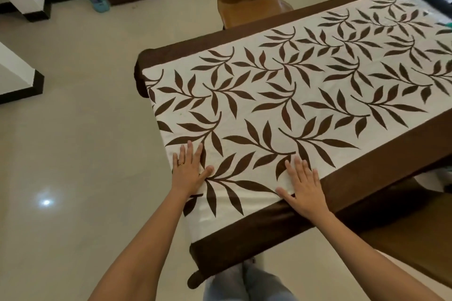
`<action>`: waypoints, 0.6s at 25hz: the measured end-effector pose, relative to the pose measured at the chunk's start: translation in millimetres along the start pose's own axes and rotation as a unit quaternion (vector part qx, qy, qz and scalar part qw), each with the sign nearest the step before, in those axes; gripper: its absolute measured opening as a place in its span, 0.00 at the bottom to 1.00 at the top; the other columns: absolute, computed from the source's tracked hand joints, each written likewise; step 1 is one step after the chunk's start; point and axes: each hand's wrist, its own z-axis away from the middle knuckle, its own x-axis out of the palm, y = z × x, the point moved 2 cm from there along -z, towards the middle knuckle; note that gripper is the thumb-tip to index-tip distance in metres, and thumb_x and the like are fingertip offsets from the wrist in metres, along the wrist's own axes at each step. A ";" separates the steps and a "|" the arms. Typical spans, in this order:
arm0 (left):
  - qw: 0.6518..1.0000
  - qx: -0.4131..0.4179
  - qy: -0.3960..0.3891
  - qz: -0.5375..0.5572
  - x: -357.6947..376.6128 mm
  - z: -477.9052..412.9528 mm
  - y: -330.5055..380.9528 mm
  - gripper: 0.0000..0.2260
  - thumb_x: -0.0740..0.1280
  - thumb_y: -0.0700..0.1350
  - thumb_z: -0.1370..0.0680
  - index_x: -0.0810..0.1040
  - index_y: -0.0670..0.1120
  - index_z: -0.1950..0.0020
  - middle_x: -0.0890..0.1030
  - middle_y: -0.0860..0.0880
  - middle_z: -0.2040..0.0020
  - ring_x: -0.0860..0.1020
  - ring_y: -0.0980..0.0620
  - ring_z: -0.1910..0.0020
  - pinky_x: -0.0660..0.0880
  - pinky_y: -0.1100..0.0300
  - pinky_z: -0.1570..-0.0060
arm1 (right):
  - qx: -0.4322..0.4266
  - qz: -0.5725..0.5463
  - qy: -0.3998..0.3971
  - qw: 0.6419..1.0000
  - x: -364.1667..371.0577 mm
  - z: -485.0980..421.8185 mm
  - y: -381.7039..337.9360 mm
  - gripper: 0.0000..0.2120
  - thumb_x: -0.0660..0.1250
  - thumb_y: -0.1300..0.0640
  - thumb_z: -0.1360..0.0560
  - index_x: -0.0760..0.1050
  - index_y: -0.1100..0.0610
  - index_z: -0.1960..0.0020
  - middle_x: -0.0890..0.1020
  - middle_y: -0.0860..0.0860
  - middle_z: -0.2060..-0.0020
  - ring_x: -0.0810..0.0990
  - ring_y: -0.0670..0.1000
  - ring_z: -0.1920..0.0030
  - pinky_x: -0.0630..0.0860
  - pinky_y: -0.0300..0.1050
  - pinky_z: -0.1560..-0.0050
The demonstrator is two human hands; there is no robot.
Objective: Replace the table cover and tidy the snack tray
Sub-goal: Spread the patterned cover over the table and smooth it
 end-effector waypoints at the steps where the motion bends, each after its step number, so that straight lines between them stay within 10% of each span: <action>1: 1.000 0.006 0.023 0.005 1.1 8.2 5.0 0.36 0.48 0.67 0.23 0.40 0.53 0.22 0.38 0.45 0.21 0.36 0.44 0.23 0.36 0.45 0.25 | 0.000 -0.002 -0.002 1.000 -0.8 3.3 1.9 0.41 0.39 0.26 0.28 0.32 0.45 0.23 0.32 0.48 0.24 0.31 0.51 0.24 0.35 0.56 0.24; 11: 1.000 0.027 0.003 -0.016 15.5 37.6 5.6 0.45 0.29 0.75 0.34 0.34 0.51 0.23 0.36 0.48 0.22 0.33 0.47 0.25 0.33 0.51 0.26 | 0.143 -0.017 0.043 0.989 6.4 41.3 19.2 0.40 0.37 0.27 0.27 0.37 0.47 0.22 0.42 0.51 0.22 0.38 0.52 0.23 0.38 0.55 0.25; 15: 0.998 0.051 0.023 -0.019 16.8 36.1 -3.4 0.41 0.34 0.73 0.29 0.46 0.53 0.21 0.46 0.47 0.20 0.43 0.46 0.22 0.40 0.49 0.24 | 0.164 -0.012 0.040 0.986 6.3 40.9 10.0 0.39 0.41 0.30 0.26 0.37 0.50 0.22 0.40 0.52 0.22 0.37 0.54 0.23 0.36 0.55 0.25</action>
